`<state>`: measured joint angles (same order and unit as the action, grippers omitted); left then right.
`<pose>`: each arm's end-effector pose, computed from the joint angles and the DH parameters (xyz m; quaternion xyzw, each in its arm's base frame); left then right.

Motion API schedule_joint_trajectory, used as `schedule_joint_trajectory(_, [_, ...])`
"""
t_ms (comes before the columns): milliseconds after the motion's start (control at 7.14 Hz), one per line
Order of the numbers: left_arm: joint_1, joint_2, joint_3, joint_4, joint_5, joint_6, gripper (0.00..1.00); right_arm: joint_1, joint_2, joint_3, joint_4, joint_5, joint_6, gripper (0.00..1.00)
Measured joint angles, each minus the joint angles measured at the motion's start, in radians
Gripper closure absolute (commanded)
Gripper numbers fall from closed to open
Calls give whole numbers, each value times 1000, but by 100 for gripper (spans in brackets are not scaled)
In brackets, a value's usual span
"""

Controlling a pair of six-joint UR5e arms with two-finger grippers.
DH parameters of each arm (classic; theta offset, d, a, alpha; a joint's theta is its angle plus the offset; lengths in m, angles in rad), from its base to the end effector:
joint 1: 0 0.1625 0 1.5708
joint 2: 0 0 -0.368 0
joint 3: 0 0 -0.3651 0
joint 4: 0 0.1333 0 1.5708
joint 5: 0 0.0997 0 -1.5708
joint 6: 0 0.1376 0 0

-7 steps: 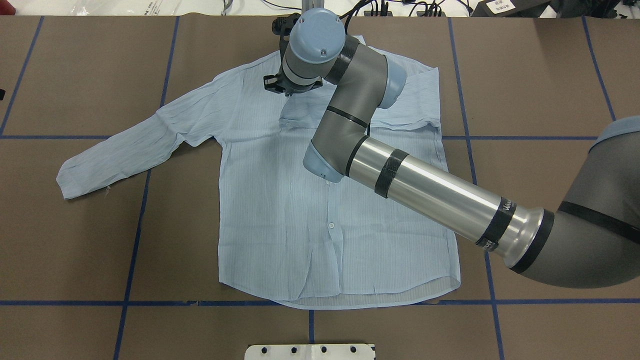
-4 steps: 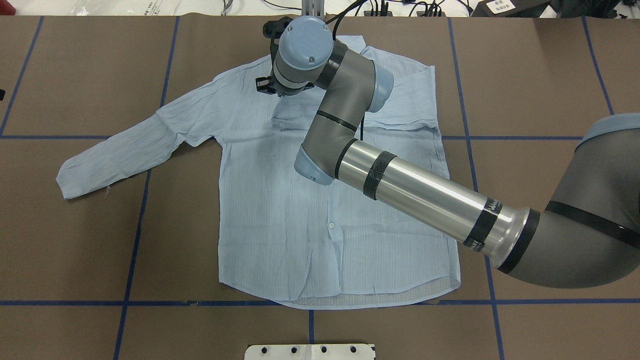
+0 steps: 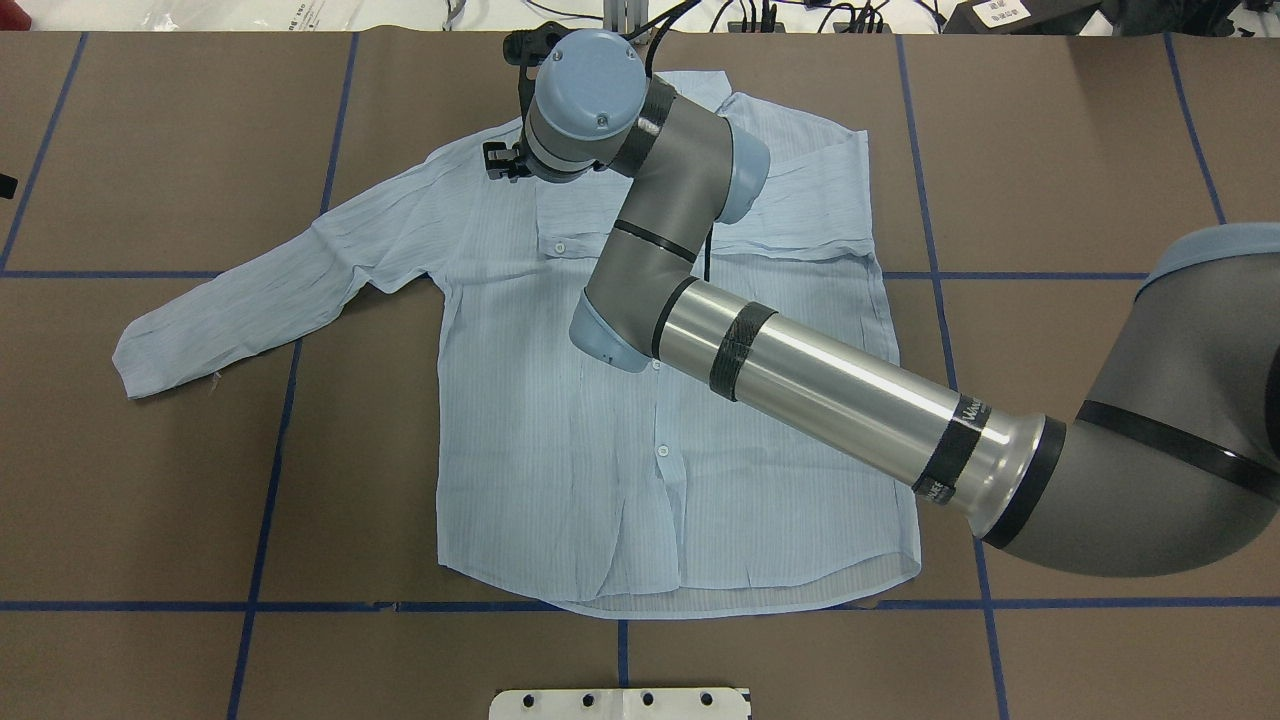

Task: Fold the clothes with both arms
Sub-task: 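Carry the sleeve with the right gripper across the chest toward the collar, then release the sleeve on the chest and raise the right gripper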

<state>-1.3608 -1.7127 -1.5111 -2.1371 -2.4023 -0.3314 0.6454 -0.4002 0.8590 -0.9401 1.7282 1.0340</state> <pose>0.0840 -0.5458 0.5105 0.1785 0.4468 0.0758 0.8734 -0.5981 -0.5902 0.1187 0.2321 -0.4664 0.0056 0.8536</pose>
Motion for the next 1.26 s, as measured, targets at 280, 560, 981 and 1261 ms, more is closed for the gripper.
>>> schedule_joint_trajectory(280, [49,-3,-1,-68,69,-145,1,12,-20,70,-52,5,18,0])
schedule_joint_trajectory(560, [219,26,-28,-231,267,-510,6,47,-86,255,-267,43,12,0])
schedule_joint_trajectory(981, [391,221,-196,-276,467,-783,7,141,-267,518,-425,193,-22,0])
schedule_joint_trajectory(1261, [429,265,-174,-280,535,-803,14,188,-399,683,-507,243,-113,0])
